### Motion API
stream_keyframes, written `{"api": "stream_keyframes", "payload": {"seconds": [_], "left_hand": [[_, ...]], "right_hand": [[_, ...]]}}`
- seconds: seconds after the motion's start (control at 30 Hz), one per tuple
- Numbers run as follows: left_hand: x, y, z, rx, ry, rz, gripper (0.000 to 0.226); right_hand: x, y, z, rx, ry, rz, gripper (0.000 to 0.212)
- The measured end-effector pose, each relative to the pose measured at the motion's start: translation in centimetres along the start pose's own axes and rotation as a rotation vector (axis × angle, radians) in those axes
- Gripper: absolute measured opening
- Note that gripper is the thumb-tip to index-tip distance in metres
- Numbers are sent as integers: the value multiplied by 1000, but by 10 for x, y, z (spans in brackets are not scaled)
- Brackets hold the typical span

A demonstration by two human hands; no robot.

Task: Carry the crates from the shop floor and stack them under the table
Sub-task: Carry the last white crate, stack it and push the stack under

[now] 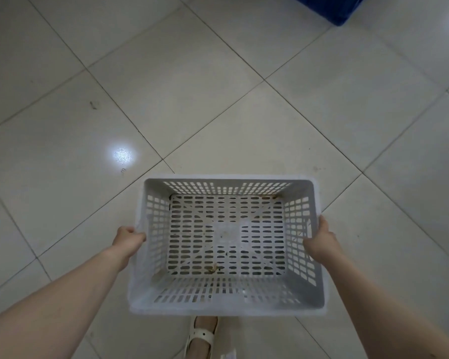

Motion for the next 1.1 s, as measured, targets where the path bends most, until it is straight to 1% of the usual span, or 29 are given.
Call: {"api": "stream_keyframes", "payload": {"seconds": [0.03, 0.07, 0.13, 0.27, 0.33, 0.4, 0.47, 0.5, 0.53, 0.57, 0.63, 0.7, 0.77, 0.83, 0.93, 1.03, 1.1], "left_hand": [[0, -1, 1, -8, -16, 16, 27], [0, -2, 2, -10, -39, 23, 32], [0, -6, 6, 18, -108, 16, 31], [10, -6, 16, 47, -204, -35, 30], [18, 1, 18, 79, -198, -66, 30], [25, 11, 24, 128, -149, -103, 25], [33, 21, 33, 192, -66, -133, 14], [38, 28, 39, 210, -21, -158, 16], [45, 36, 49, 220, 13, -193, 23], [54, 47, 61, 220, 34, -223, 30], [81, 72, 90, 210, 62, -282, 37], [114, 100, 120, 218, 81, -322, 37], [159, 133, 151, 252, 88, -372, 36], [213, 169, 183, 303, 82, -445, 33], [299, 224, 236, 349, 67, -575, 33], [394, 272, 295, 382, 70, -677, 33], [459, 299, 337, 421, 51, -729, 30]], "right_hand": [[-1, 0, 2, -17, -6, -21, 83], [-2, 0, 4, -29, -22, -42, 86], [-4, 1, 10, -51, -88, -67, 86], [-4, 11, 28, -106, -214, -105, 63], [-3, 21, 32, -86, -221, -99, 54], [2, 26, 35, -100, -195, -80, 40], [12, 29, 45, -97, -113, -57, 25], [16, 30, 51, -83, -53, -32, 19], [25, 29, 61, -75, 14, 2, 15], [36, 27, 74, -70, 74, 35, 16], [63, 22, 102, -69, 180, 66, 21], [93, 17, 137, -98, 255, 75, 26], [131, 12, 175, -150, 294, 78, 35], [178, 11, 220, -217, 336, 80, 39], [257, 15, 303, -323, 421, 124, 36], [362, 19, 399, -349, 548, 229, 31], [442, 28, 461, -425, 639, 300, 25]]}}
Point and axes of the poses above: each hand's wrist, its own x-axis away from the middle knuckle, its own z-axis out of the back of the hand, y = z × x, the point moved 2 cm from there along -x, towards the middle knuckle, and after that the axes turned 10 degrees about x, right-handed, at the moved point
